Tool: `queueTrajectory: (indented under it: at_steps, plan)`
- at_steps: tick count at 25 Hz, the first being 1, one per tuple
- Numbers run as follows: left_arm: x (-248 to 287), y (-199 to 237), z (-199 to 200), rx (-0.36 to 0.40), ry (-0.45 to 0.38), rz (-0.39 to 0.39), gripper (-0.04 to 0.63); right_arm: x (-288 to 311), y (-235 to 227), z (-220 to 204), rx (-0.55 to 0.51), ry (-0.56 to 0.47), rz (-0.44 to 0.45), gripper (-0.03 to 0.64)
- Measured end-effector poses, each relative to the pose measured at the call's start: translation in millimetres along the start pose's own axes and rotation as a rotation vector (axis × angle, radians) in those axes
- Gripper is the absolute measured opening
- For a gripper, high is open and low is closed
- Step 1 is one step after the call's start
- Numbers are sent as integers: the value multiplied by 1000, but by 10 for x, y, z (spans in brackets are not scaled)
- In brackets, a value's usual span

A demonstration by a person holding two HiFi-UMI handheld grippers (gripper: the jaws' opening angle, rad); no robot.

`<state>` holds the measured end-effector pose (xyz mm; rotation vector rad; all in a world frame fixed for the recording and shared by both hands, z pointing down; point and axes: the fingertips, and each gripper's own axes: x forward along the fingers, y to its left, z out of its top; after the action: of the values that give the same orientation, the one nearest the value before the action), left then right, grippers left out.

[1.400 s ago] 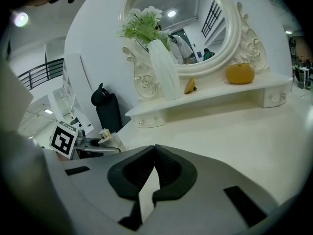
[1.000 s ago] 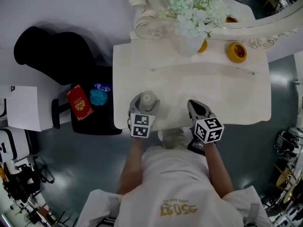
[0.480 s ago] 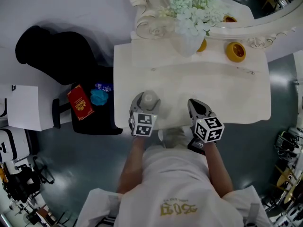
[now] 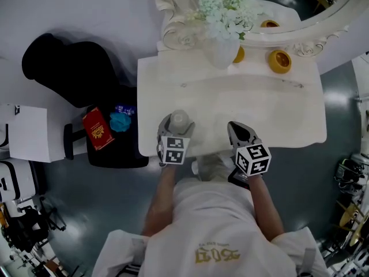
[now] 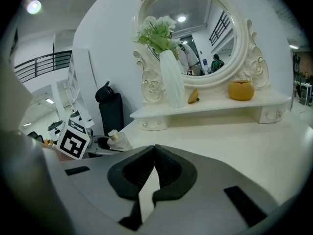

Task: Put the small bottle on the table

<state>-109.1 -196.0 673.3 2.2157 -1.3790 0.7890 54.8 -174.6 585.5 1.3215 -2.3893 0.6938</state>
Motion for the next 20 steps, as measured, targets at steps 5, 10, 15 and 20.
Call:
queueTrajectory:
  at_steps: [5, 10, 15, 20]
  plan:
    - [-160, 10, 58, -32, -47, 11, 358, -117, 61, -7, -16, -16, -4, 13]
    - [-335, 37, 70, -73, -79, 12, 356, -205, 169, 87, -48, -48, 6, 12]
    - [-506, 58, 132, -66, -129, 27, 350, -277, 297, 166, -73, -79, 22, 13]
    - [-754, 45, 214, -72, -174, 42, 322, -331, 453, 210, -91, -107, 43, 12]
